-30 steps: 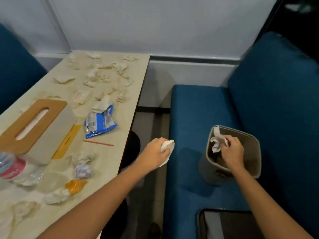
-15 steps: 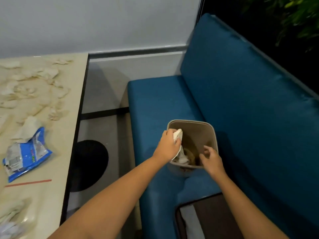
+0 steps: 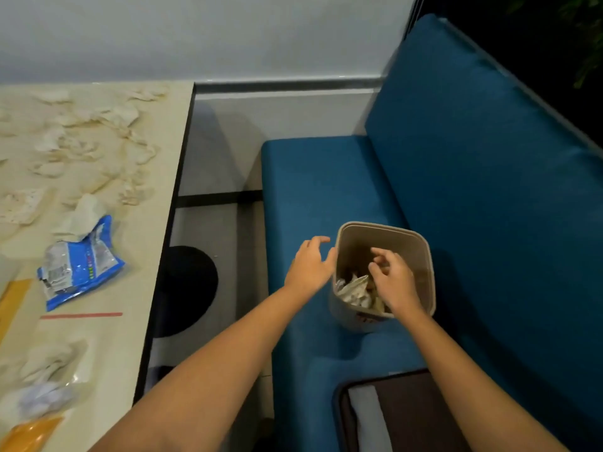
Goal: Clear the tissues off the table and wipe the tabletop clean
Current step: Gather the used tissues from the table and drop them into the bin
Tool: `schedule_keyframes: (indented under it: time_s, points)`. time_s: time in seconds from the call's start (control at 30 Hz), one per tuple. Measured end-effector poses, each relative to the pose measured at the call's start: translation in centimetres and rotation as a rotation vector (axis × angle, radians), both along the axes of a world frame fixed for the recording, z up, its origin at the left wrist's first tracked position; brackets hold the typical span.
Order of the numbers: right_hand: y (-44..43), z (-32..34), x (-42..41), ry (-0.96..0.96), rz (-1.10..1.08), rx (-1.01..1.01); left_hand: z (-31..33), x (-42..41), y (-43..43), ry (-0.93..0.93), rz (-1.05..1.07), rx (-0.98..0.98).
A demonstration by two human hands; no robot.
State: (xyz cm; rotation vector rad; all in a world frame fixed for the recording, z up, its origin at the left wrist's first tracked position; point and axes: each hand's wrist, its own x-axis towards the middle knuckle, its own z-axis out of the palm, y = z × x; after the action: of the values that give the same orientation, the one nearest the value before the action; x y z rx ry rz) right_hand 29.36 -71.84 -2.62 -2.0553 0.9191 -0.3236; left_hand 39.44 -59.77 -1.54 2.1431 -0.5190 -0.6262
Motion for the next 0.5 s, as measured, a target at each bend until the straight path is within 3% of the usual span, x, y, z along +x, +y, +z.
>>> schedule_keyframes:
  time_s: [0.5]
  points:
    - [19.8, 2.8, 7.9, -0.103, 0.502, 0.041, 4.0, -0.8, 23.5, -0.165, 0.450, -0.017]
